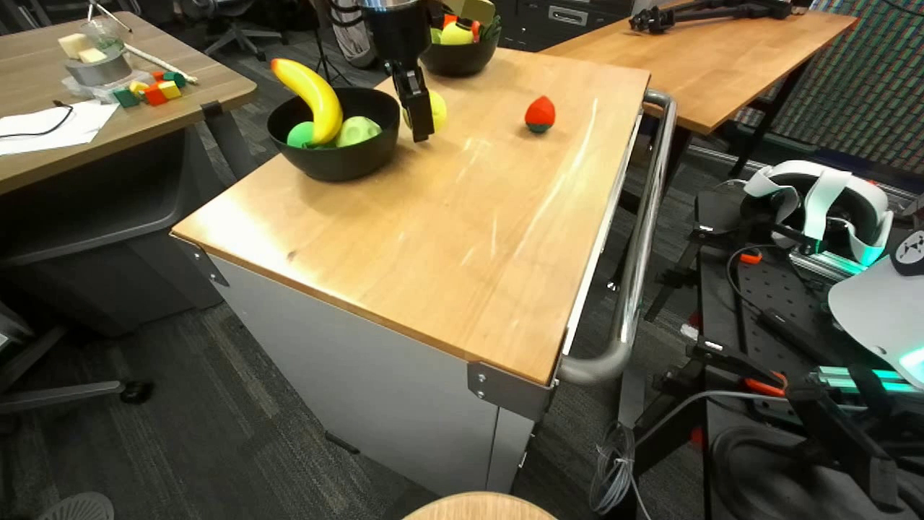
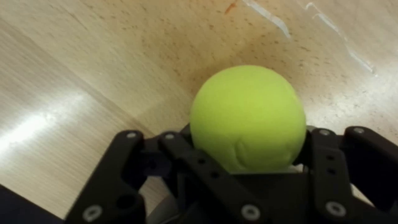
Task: Put the fruits inside the two black bowls
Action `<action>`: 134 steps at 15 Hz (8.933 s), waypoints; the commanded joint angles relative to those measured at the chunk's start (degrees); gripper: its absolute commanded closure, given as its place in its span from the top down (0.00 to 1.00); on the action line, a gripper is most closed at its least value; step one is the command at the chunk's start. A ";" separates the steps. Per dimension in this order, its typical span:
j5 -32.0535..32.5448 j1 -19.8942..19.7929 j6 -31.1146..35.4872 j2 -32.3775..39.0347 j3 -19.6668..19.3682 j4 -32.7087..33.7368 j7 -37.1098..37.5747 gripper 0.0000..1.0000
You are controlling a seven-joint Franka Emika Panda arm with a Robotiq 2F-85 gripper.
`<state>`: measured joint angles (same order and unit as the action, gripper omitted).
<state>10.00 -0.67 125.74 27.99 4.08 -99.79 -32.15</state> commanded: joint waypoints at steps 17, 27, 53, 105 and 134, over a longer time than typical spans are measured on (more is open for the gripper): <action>0.39 1.33 13.00 0.99 3.33 6.98 -0.15 0.03; 0.65 2.61 9.74 10.77 3.14 17.97 -0.03 0.03; -2.96 -2.31 15.30 -3.40 5.95 -0.86 -11.94 1.00; 2.67 -1.43 14.52 -25.91 -4.36 -32.28 -12.30 0.18; -2.44 3.38 -7.71 -12.90 1.20 -11.79 2.94 1.00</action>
<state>5.83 1.88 116.32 15.61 4.56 -109.92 -31.31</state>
